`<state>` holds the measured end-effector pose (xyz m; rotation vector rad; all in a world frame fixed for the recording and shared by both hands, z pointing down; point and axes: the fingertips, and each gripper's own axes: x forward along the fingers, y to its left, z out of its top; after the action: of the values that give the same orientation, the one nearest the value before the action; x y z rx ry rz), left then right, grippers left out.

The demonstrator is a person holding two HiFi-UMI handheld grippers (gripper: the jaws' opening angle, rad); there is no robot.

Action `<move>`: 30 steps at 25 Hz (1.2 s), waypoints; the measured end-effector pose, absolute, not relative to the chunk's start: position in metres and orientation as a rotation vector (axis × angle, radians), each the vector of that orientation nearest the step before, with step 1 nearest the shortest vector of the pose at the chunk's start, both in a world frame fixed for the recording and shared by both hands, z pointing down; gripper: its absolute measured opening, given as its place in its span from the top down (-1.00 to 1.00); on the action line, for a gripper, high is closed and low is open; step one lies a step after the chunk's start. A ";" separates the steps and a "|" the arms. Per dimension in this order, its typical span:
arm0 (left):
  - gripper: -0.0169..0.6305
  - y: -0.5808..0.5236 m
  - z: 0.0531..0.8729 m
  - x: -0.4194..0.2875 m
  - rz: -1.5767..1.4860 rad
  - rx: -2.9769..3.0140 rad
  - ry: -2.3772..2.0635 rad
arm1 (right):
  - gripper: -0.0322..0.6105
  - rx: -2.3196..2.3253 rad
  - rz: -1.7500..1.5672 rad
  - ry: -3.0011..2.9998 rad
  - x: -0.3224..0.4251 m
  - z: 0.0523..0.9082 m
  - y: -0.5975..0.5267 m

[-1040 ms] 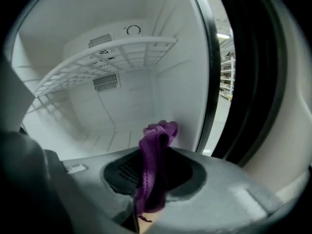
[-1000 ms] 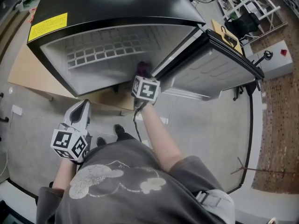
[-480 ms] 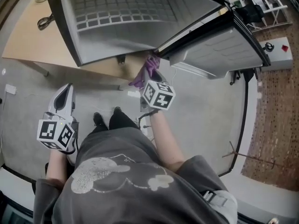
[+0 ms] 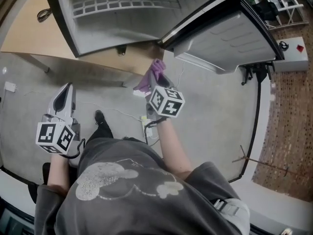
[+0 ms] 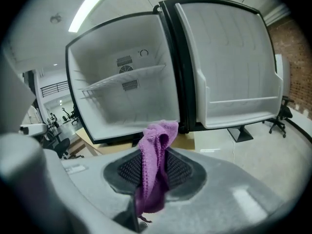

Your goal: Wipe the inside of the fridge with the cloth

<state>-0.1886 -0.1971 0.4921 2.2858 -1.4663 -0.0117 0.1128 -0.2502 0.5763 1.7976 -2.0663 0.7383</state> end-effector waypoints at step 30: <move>0.89 0.070 0.455 -0.041 -0.017 2.253 -1.632 | 0.62 1.387 0.774 -2.398 0.177 0.572 -0.001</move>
<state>-0.0410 0.0702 0.4551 2.2529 -1.6318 -0.0170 0.1773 -0.0008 0.5720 1.3871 -2.3977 0.7736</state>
